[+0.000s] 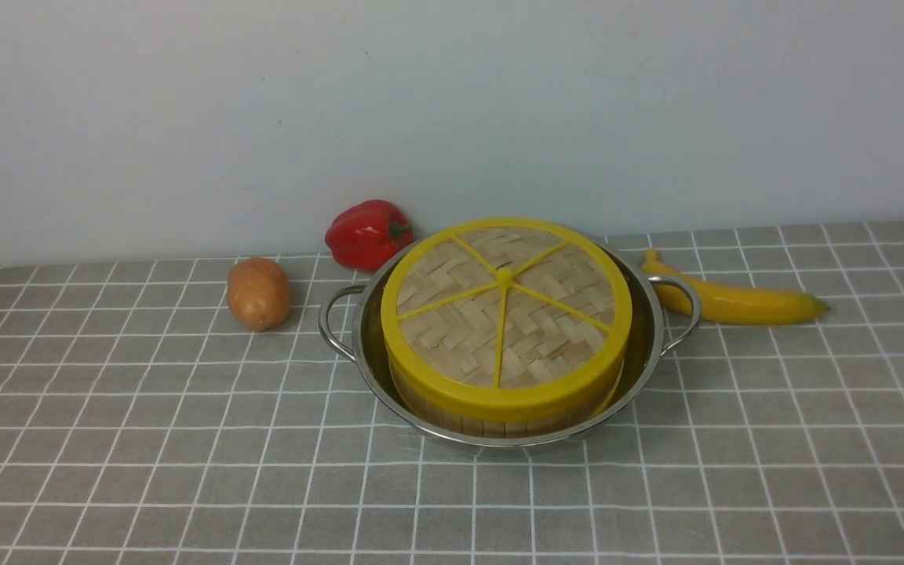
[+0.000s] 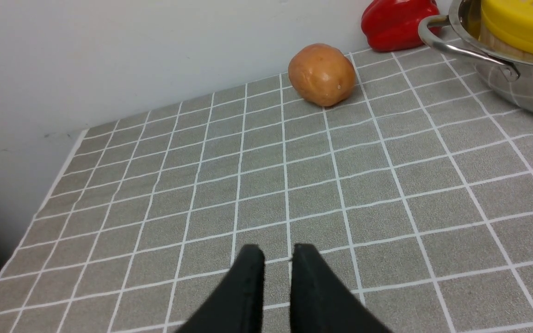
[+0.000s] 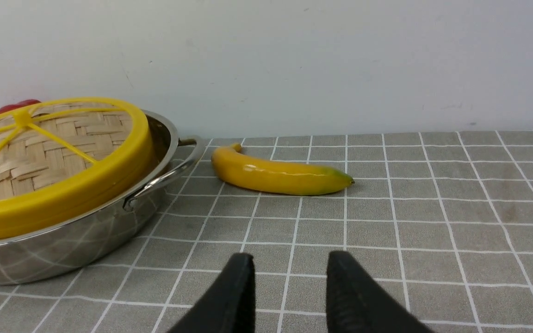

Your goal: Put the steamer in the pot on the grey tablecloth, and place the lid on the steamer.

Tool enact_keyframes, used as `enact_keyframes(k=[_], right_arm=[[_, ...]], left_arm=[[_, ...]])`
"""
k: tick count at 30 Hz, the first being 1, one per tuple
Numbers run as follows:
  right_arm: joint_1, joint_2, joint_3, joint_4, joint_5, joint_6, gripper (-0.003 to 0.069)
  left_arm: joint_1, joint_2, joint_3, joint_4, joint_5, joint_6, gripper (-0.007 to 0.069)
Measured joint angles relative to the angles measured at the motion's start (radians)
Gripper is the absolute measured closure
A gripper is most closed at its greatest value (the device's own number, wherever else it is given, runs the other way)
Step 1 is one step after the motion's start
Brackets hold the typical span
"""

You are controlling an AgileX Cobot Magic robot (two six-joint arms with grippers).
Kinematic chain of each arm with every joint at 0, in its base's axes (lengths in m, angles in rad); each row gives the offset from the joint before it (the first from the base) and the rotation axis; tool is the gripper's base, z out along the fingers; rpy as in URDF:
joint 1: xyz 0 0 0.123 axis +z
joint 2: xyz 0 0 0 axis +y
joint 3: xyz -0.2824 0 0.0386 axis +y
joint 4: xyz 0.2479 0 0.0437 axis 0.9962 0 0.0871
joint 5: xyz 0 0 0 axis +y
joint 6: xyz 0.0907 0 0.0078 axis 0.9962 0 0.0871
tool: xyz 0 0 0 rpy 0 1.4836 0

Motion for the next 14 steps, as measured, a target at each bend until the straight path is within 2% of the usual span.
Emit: enact_keyframes(k=[14], right_arm=[[0.0, 0.0, 0.0, 0.0, 0.001, 0.001, 0.0419]], left_arm=[[0.0, 0.0, 0.0, 0.0, 0.0, 0.003, 0.0517]])
